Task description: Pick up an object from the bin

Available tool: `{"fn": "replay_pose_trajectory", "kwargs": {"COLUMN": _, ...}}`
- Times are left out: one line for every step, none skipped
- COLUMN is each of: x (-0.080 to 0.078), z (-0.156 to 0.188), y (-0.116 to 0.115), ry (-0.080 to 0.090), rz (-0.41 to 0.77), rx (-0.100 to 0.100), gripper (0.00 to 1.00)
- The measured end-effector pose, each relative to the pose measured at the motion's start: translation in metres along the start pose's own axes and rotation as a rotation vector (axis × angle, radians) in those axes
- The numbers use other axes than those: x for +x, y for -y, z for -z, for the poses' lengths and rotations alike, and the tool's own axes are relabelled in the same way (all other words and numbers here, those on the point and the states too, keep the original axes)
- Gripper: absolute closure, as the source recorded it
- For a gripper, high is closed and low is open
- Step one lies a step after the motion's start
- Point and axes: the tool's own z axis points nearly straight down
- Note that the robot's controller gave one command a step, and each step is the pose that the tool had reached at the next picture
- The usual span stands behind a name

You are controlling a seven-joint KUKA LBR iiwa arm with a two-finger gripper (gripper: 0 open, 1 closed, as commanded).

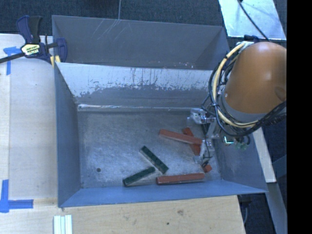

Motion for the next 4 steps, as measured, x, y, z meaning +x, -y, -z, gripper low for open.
{"fn": "replay_pose_trajectory", "kwargs": {"x": 0.004, "z": -0.166, "y": -0.018, "ry": -0.001, "rz": -0.034, "rx": -0.001, "gripper": 0.00}}
{"fn": "replay_pose_trajectory", "kwargs": {"x": 0.006, "z": -0.169, "y": -0.092, "ry": 0.010, "rz": 0.120, "rx": -0.002, "gripper": 0.00}}
{"fn": "replay_pose_trajectory", "kwargs": {"x": -0.020, "z": -0.162, "y": -0.138, "ry": 0.009, "rz": 0.839, "rx": 0.001, "gripper": 0.00}}
{"fn": "replay_pose_trajectory", "kwargs": {"x": -0.011, "z": -0.170, "y": -0.100, "ry": 0.004, "rz": 1.245, "rx": 0.003, "gripper": 0.00}}
